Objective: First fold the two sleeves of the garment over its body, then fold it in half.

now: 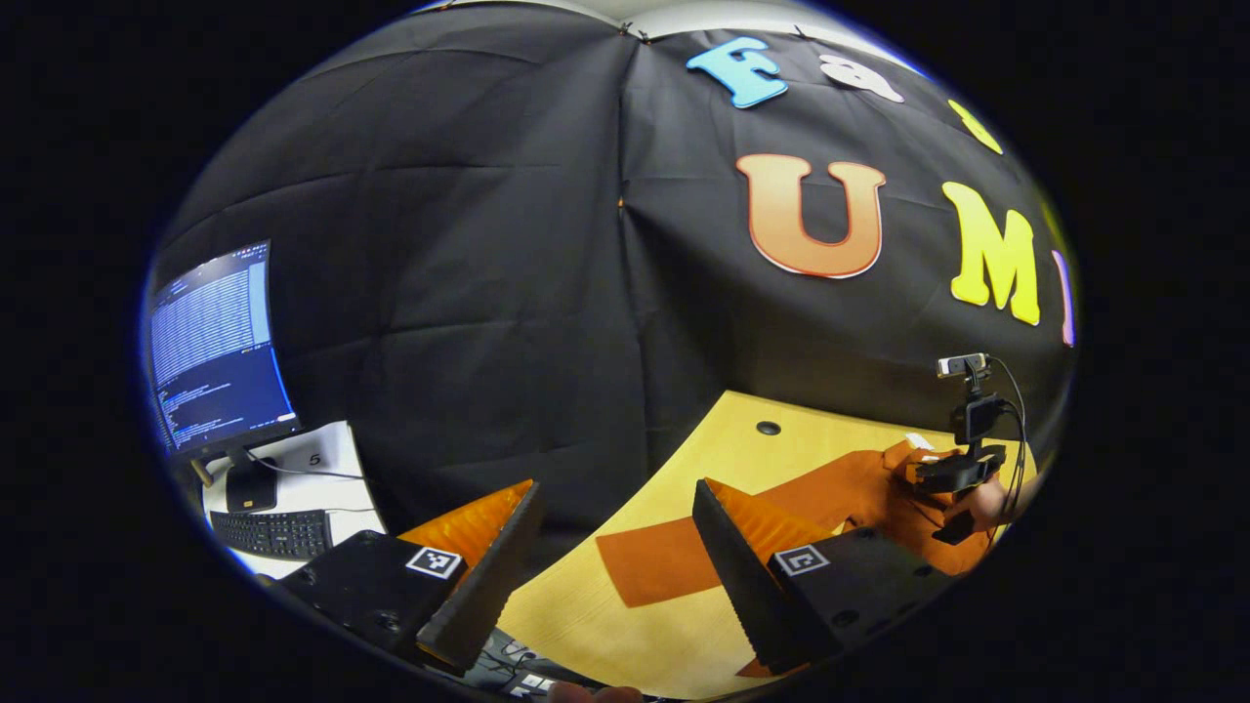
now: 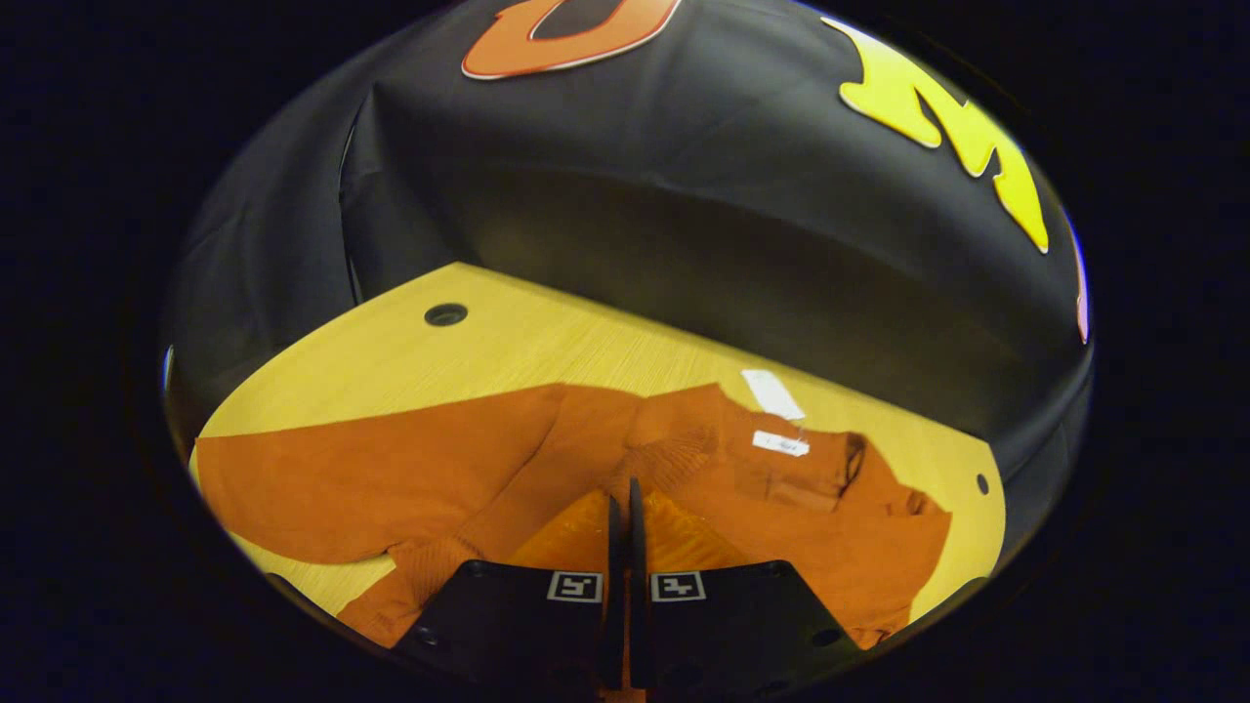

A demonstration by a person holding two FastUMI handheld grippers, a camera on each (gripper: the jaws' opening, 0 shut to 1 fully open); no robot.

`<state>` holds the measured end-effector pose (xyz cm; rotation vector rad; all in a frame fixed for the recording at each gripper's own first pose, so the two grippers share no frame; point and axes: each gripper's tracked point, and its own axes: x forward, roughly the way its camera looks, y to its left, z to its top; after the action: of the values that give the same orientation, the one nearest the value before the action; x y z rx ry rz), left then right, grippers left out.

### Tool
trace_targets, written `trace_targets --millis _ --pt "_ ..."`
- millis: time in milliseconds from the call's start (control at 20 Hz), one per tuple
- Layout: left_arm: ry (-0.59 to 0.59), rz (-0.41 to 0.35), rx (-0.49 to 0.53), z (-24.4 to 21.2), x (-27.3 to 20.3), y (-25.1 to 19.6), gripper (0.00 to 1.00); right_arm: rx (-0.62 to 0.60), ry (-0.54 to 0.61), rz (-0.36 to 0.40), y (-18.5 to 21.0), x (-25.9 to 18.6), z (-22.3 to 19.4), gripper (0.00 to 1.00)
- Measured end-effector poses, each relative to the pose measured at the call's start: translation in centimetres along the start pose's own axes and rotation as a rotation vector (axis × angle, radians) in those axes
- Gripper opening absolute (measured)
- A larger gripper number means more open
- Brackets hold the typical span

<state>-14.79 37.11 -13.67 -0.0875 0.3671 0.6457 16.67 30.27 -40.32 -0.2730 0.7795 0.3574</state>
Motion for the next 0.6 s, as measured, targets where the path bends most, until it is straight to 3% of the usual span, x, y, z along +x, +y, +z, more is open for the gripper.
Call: trace_targets --millis 400,450,500,600 --pt "0.055 0.006 -0.007 -2.5 0.7 0.7 1.00 0.166 0.023 0.050 1.7 0.0 0.2 0.15" --pt "0.055 0.003 -0.006 -2.7 0.8 0.6 1.00 0.190 0.003 0.075 2.1 -0.3 0.8 0.18" --pt "0.053 0.000 -0.008 -2.7 0.9 0.6 1.00 0.199 -0.013 0.100 2.7 -0.7 1.6 0.27" --pt "0.050 -0.004 -0.010 -2.7 0.8 0.4 1.00 0.184 -0.033 0.138 4.0 -1.5 2.5 0.31"
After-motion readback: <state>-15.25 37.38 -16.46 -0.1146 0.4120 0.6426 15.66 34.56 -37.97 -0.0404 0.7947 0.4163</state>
